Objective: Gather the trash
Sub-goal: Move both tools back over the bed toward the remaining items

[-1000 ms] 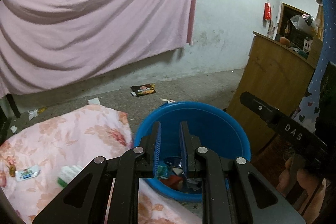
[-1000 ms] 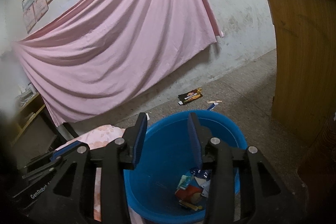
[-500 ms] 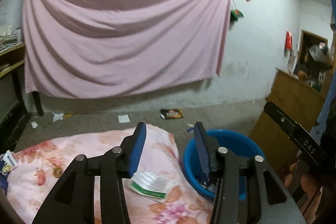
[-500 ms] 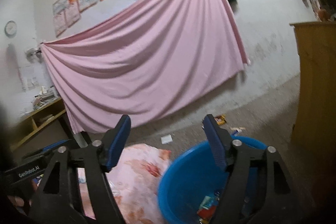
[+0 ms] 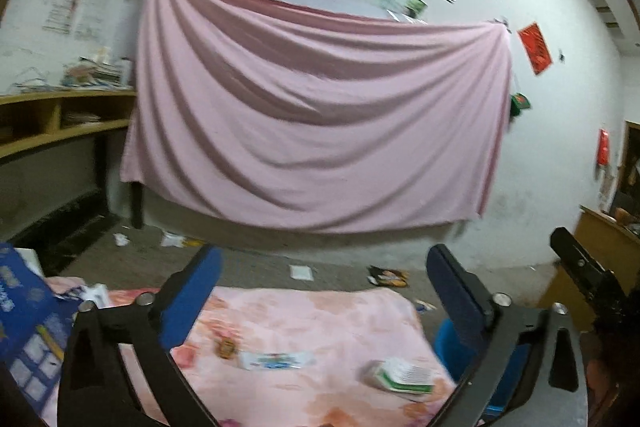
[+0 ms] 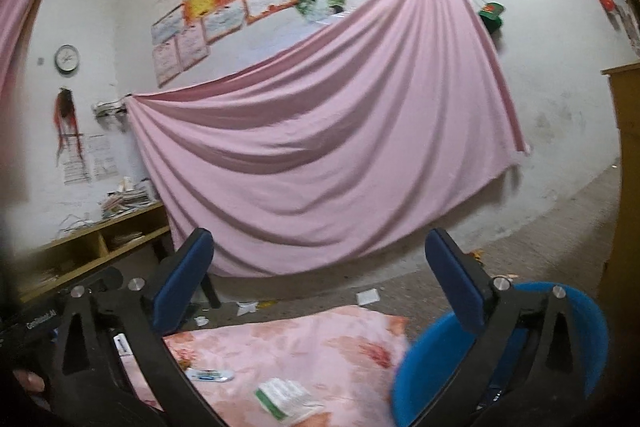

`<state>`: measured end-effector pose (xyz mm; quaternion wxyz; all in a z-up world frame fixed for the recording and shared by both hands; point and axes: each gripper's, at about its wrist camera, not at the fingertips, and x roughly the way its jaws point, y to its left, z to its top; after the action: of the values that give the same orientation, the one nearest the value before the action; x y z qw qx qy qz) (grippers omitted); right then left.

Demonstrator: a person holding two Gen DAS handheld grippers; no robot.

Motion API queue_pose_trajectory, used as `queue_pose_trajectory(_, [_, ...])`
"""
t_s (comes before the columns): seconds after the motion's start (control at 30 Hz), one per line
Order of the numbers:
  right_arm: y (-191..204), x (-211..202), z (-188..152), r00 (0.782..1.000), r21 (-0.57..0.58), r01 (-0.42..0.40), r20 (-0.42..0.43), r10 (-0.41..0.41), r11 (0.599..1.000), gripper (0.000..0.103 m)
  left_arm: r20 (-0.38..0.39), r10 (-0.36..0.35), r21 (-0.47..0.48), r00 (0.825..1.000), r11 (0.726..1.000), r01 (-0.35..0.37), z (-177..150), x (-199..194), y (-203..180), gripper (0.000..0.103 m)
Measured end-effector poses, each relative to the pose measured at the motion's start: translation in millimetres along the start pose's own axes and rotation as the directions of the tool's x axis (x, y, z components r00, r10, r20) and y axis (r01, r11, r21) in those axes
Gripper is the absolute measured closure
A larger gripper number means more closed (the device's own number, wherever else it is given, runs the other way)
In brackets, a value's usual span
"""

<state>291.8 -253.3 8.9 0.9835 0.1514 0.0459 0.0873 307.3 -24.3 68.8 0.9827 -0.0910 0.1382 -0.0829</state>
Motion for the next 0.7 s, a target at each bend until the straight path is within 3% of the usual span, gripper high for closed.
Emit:
queue_pose_trajectory(0.4, [62, 41, -33, 0.988, -0.074, -0.134, -0.092, 0.127, 0.988, 0.0, 0.011, 0.135, 0.017, 0.991, 0.991, -0.135, -18, -18, 60, 0.002])
queue_pose_trajectory(0.6, [78, 58, -54, 0.975, -0.135, -0.162, -0.176, 0.138, 0.977, 0.0, 0.013, 0.16, 0.026, 0.987, 0.987, -0.16, -30, -17, 77, 0.002])
queue_pose_trajectory(0.7, [84, 73, -62, 0.956, -0.166, -0.18, -0.262, 0.132, 0.97, 0.0, -0.032, 0.155, 0.029, 0.987, 0.988, -0.154, -36, -11, 86, 0.002])
